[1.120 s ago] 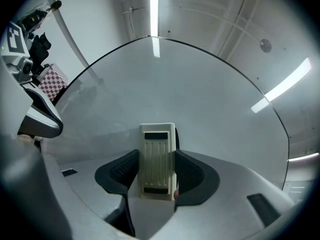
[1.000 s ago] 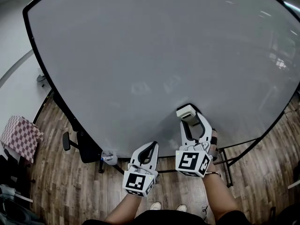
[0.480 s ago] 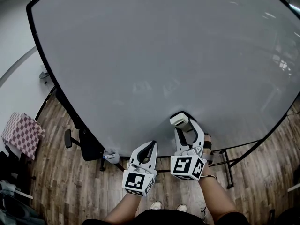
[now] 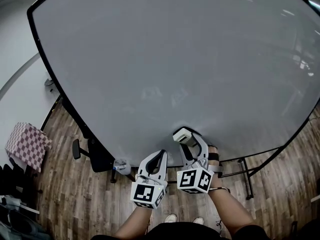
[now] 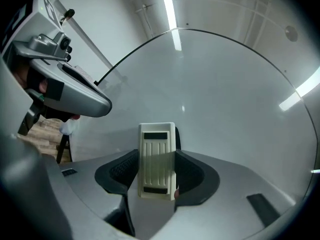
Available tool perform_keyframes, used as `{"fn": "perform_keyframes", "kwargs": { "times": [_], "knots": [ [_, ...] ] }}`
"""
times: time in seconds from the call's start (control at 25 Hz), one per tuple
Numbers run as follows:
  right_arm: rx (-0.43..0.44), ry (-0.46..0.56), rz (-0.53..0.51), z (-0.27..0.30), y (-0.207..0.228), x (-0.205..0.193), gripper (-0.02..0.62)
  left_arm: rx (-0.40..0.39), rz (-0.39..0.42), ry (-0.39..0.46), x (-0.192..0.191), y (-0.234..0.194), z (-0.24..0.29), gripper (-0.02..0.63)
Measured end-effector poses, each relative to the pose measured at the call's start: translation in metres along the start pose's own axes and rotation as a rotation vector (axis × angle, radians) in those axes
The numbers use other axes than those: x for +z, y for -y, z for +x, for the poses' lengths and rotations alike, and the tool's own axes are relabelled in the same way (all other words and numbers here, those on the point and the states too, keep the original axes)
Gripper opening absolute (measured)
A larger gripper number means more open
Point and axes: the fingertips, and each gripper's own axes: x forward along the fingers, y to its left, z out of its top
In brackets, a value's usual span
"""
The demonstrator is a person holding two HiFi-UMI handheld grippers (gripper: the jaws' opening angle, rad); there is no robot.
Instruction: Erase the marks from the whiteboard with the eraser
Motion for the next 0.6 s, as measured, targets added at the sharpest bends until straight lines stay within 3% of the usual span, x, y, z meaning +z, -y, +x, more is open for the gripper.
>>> {"fn": "perform_keyframes", "kwargs": {
  "times": [0.24, 0.6],
  "knots": [
    [0.041, 0.023, 0.045, -0.013, -0.002, -0.001, 0.245, -0.008, -0.002, -0.005, -0.004, 0.005, 0.003, 0.018],
    [-0.052, 0.171, 0.2, -0.069, 0.057, 0.021, 0.245, -0.052, 0.003, -0.012, -0.003, 0.017, 0.012, 0.018]
  ]
}}
